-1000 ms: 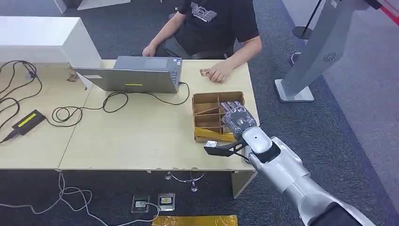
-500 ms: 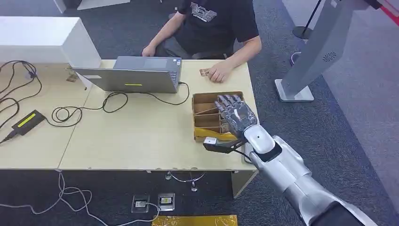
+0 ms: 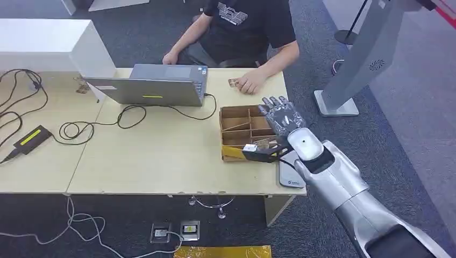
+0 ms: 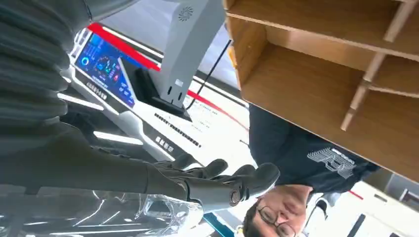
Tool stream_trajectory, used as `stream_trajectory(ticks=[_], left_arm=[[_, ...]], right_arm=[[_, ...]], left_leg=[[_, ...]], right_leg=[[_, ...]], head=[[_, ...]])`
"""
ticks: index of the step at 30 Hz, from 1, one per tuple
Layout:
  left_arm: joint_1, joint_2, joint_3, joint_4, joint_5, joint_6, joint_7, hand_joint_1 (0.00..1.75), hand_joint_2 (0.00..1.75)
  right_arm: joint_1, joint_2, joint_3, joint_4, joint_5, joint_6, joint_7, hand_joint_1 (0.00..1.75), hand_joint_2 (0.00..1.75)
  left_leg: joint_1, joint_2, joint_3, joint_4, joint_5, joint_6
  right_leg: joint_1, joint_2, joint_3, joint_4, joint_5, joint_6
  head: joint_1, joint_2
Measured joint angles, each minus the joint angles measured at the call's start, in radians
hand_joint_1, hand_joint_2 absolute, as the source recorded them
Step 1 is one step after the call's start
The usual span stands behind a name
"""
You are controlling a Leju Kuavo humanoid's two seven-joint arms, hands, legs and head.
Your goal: Pass the card to the sensor for recognition and then transmit it.
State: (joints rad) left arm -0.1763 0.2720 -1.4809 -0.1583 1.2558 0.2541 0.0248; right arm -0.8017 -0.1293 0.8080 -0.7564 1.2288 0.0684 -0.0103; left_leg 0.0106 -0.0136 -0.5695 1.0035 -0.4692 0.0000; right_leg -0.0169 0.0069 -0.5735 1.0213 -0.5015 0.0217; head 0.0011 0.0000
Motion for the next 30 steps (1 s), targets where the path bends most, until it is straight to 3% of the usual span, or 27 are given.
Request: stream_trajectory(ticks=[8, 13, 22, 30], left_arm=[[0.000, 0.000, -0.009, 0.000, -0.004, -0.004, 0.001, 0.00, 0.00], [0.000, 0.000, -0.018, 0.000, -0.004, -0.004, -0.011, 0.00, 0.00], [-0.001, 0.000, -0.019, 0.000, -0.006, -0.003, -0.021, 0.00, 0.00], [-0.002, -0.001, -0.019, 0.000, 0.000, 0.001, -0.022, 0.00, 0.00]], right_arm=[[-0.008, -0.069, 0.001, -0.145, 0.018, 0.233, -0.045, 0.00, 1.75], [0.005, -0.107, 0.002, -0.250, -0.049, 0.363, -0.051, 0.00, 1.75], [0.017, -0.132, 0.006, -0.309, -0.118, 0.361, -0.060, 0.00, 1.75], [0.019, -0.100, 0.033, -0.224, -0.215, 0.263, -0.088, 0.00, 1.75]], left_leg=[[0.000, 0.000, 0.000, 0.000, 0.000, 0.000], [0.000, 0.000, 0.000, 0.000, 0.000, 0.000], [0.000, 0.000, 0.000, 0.000, 0.000, 0.000], [0.000, 0.000, 0.000, 0.000, 0.000, 0.000]], right_leg=[[0.000, 0.000, 0.000, 0.000, 0.000, 0.000], [0.000, 0.000, 0.000, 0.000, 0.000, 0.000], [0.000, 0.000, 0.000, 0.000, 0.000, 0.000], [0.000, 0.000, 0.000, 0.000, 0.000, 0.000]], head=[[0.000, 0.000], [0.000, 0.000], [0.000, 0.000], [0.000, 0.000]])
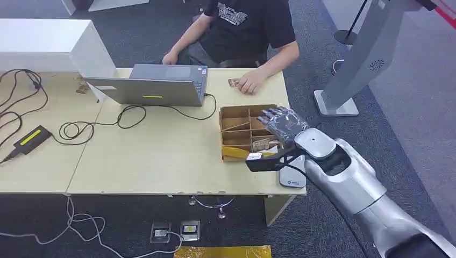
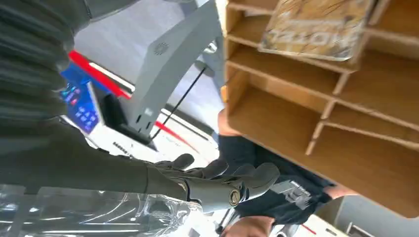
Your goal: Pass the card to the sensor for recognition and then transmit it.
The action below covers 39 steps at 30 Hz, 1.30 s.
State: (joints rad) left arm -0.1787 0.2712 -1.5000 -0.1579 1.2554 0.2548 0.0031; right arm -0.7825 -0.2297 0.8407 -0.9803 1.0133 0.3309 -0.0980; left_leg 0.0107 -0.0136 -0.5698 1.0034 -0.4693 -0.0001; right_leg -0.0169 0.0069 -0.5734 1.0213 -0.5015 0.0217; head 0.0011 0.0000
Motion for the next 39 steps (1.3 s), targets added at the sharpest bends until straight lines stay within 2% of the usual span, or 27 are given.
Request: stream_trajectory(ticks=[6, 13, 27, 28, 29, 30, 39], left_arm=[[-0.001, 0.000, 0.000, 0.000, 0.006, 0.002, 0.001, 0.00, 0.00], [-0.001, 0.001, -0.005, 0.000, 0.007, 0.002, 0.006, 0.00, 0.00], [-0.001, 0.001, -0.013, 0.000, 0.001, 0.000, 0.006, 0.00, 0.00], [-0.001, 0.002, -0.013, 0.000, 0.001, 0.000, 0.006, 0.00, 0.00], [-0.001, 0.002, -0.013, 0.000, 0.001, 0.000, 0.006, 0.00, 0.00], [-0.001, 0.002, -0.013, 0.000, 0.001, 0.000, 0.006, 0.00, 0.00], [-0.001, 0.004, -0.014, 0.000, 0.002, 0.001, 0.006, 0.00, 0.00]], right_arm=[[-0.016, 0.048, 0.015, 0.107, -0.052, -0.068, -0.033, 0.00, 1.75], [-0.027, 0.095, 0.037, 0.220, -0.065, -0.086, -0.048, 0.00, 1.75], [-0.037, 0.087, 0.082, 0.247, -0.097, -0.039, -0.018, 0.00, 1.75], [-0.037, 0.084, 0.084, 0.246, -0.100, -0.033, -0.015, 0.40, 1.75], [-0.037, 0.081, 0.087, 0.240, -0.104, -0.026, -0.011, 1.43, 1.75], [-0.037, 0.076, 0.091, 0.233, -0.105, -0.023, -0.010, 1.75, 1.75], [-0.038, 0.048, 0.115, 0.171, -0.143, 0.006, 0.002, 1.75, 1.75]], left_leg=[[0.000, 0.000, 0.000, 0.000, 0.000, 0.000], [0.000, 0.000, 0.000, 0.000, 0.000, 0.000], [0.000, 0.000, 0.000, 0.000, 0.000, 0.000], [0.000, 0.000, 0.000, 0.000, 0.000, 0.000], [0.000, 0.000, 0.000, 0.000, 0.000, 0.000], [0.000, 0.000, 0.000, 0.000, 0.000, 0.000], [0.000, 0.000, 0.000, 0.000, 0.000, 0.000]], right_leg=[[0.000, 0.000, 0.000, 0.000, 0.000, 0.000], [0.000, 0.000, 0.000, 0.000, 0.000, 0.000], [0.000, 0.000, 0.000, 0.000, 0.000, 0.000], [0.000, 0.000, 0.000, 0.000, 0.000, 0.000], [0.000, 0.000, 0.000, 0.000, 0.000, 0.000], [0.000, 0.000, 0.000, 0.000, 0.000, 0.000], [0.000, 0.000, 0.000, 0.000, 0.000, 0.000]], head=[[0.000, 0.000], [0.000, 0.000], [0.000, 0.000], [0.000, 0.000], [0.000, 0.000], [0.000, 0.000], [0.000, 0.000]])
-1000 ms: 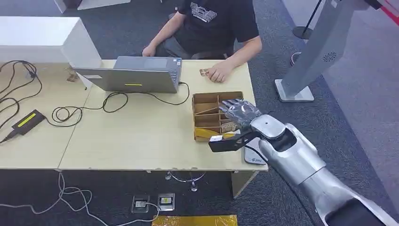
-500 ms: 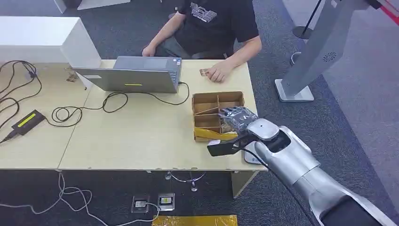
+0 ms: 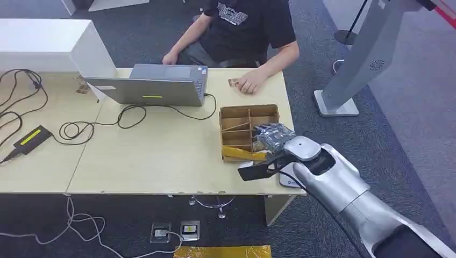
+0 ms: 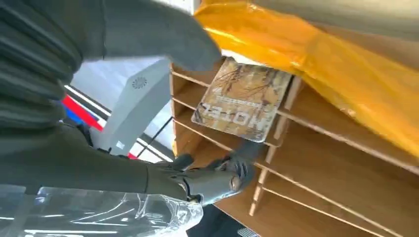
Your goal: Pass the card to the sensor for recognition and then transmit it.
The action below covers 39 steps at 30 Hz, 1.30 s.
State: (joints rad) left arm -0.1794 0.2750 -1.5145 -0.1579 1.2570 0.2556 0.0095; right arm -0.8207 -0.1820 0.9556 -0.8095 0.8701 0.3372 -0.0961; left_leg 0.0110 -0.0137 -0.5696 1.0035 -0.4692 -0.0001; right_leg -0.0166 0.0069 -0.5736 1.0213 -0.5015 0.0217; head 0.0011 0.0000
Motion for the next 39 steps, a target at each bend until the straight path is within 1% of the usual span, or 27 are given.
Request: stream_trajectory(ticks=[8, 13, 20, 31, 33, 39], left_arm=[[0.000, 0.006, -0.010, 0.000, -0.002, 0.000, 0.000, 0.00, 0.00], [0.000, 0.006, -0.013, 0.000, -0.002, 0.001, 0.000, 0.00, 0.00], [0.000, 0.008, -0.014, 0.000, -0.002, 0.002, 0.001, 0.00, 0.00], [-0.001, 0.014, -0.016, 0.000, -0.002, 0.002, 0.002, 0.00, 0.00], [-0.001, 0.014, -0.016, 0.000, -0.002, 0.002, 0.002, 0.00, 0.00], [-0.001, 0.014, -0.016, 0.000, -0.002, 0.001, 0.002, 0.00, 0.00]], right_arm=[[0.000, -0.029, 0.019, -0.056, -0.029, 0.018, 0.021, 1.75, 1.75], [0.011, -0.047, 0.030, -0.097, -0.048, 0.034, 0.052, 1.75, 1.75], [0.032, -0.070, 0.039, -0.151, -0.056, 0.029, 0.071, 1.75, 1.75], [0.044, -0.089, 0.053, -0.202, -0.057, 0.029, 0.088, 1.75, 1.75], [0.044, -0.093, 0.053, -0.211, -0.056, 0.026, 0.090, 1.75, 1.75], [0.025, -0.094, 0.034, -0.250, -0.050, -0.019, 0.097, 1.75, 1.75]], left_leg=[[0.000, 0.000, 0.000, 0.000, 0.000, 0.000], [0.000, 0.000, 0.000, 0.000, 0.000, 0.000], [0.000, 0.000, 0.000, 0.000, 0.000, 0.000], [0.000, 0.000, 0.000, 0.000, 0.000, 0.000], [0.000, 0.000, 0.000, 0.000, 0.000, 0.000], [0.000, 0.000, 0.000, 0.000, 0.000, 0.000]], right_leg=[[0.000, 0.000, 0.000, 0.000, 0.000, 0.000], [0.000, 0.000, 0.000, 0.000, 0.000, 0.000], [0.000, 0.000, 0.000, 0.000, 0.000, 0.000], [0.000, 0.000, 0.000, 0.000, 0.000, 0.000], [0.000, 0.000, 0.000, 0.000, 0.000, 0.000], [0.000, 0.000, 0.000, 0.000, 0.000, 0.000]], head=[[0.000, 0.000], [0.000, 0.000], [0.000, 0.000], [0.000, 0.000], [0.000, 0.000], [0.000, 0.000]])
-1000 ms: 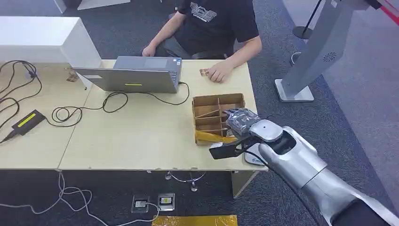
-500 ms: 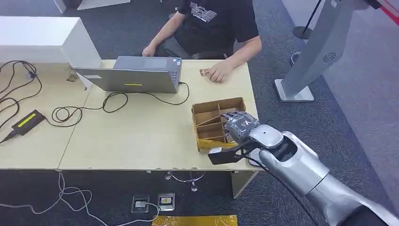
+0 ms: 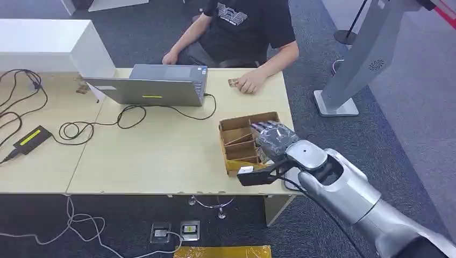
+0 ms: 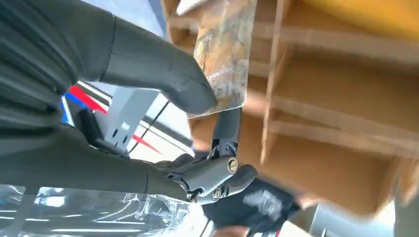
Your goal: Pass the card to the sensor for recognition and then transmit it.
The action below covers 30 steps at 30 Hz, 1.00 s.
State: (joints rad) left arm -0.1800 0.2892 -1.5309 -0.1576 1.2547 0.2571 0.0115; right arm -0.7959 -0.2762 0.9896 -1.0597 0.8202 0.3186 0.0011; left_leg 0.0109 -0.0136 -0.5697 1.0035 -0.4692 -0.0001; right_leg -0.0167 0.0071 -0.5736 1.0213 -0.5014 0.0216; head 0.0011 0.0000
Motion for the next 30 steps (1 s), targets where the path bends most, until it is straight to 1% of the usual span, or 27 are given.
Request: stream_trajectory(ticks=[2, 5, 7, 11, 17, 23, 30], left_arm=[[0.000, 0.000, 0.000, 0.000, 0.000, 0.000, 0.000, 0.00, 0.00], [0.000, 0.000, 0.000, 0.000, 0.001, 0.000, 0.000, 0.00, 0.00], [0.000, 0.000, 0.000, 0.000, 0.002, -0.001, 0.000, 0.00, 0.00], [0.000, 0.000, 0.000, 0.000, 0.002, -0.001, -0.001, 0.00, 0.00], [0.000, 0.000, 0.000, 0.000, -0.006, -0.003, -0.009, 0.00, 0.00], [0.000, 0.000, 0.000, 0.000, -0.013, -0.003, -0.011, 0.00, 0.00], [0.000, 0.000, 0.000, 0.000, -0.042, -0.008, -0.023, 0.00, 0.00]], right_arm=[[-0.021, 0.000, -0.018, -0.014, 0.000, -0.019, 0.005, 1.75, 1.75], [-0.061, 0.000, -0.061, -0.037, -0.007, -0.079, 0.005, 1.75, 1.75], [-0.088, 0.001, -0.089, -0.055, -0.016, -0.104, 0.004, 1.75, 1.75], [-0.135, 0.001, -0.148, -0.097, -0.027, -0.128, 0.003, 1.75, 1.75], [-0.154, 0.001, -0.204, -0.139, -0.045, -0.151, -0.004, 1.75, 1.75], [-0.153, 0.001, -0.223, -0.155, -0.048, -0.165, -0.006, 1.75, 1.75], [-0.132, 0.002, -0.238, -0.148, -0.052, -0.202, -0.010, 1.75, 1.75]], left_leg=[[0.000, 0.000, 0.000, 0.000, 0.000, 0.000], [0.000, 0.000, 0.000, 0.000, 0.000, 0.000], [0.000, 0.000, 0.000, 0.000, 0.000, 0.000], [0.000, 0.000, 0.000, 0.000, 0.000, 0.000], [0.000, 0.000, 0.000, 0.000, 0.000, 0.000], [0.000, 0.000, 0.000, 0.000, 0.000, 0.000], [0.000, 0.000, 0.000, 0.000, 0.000, 0.000]], right_leg=[[0.000, 0.000, 0.000, 0.000, 0.000, 0.000], [0.000, 0.000, 0.000, 0.000, 0.000, 0.000], [0.000, 0.000, 0.000, 0.000, 0.000, 0.000], [0.000, 0.000, 0.000, 0.000, 0.000, 0.000], [0.000, 0.000, 0.000, 0.000, 0.000, 0.000], [0.000, 0.000, 0.000, 0.000, 0.000, 0.000], [0.000, 0.000, 0.000, 0.000, 0.000, 0.000]], head=[[0.000, 0.000], [0.000, 0.000], [0.000, 0.000], [0.000, 0.000], [0.000, 0.000], [0.000, 0.000], [0.000, 0.000]])
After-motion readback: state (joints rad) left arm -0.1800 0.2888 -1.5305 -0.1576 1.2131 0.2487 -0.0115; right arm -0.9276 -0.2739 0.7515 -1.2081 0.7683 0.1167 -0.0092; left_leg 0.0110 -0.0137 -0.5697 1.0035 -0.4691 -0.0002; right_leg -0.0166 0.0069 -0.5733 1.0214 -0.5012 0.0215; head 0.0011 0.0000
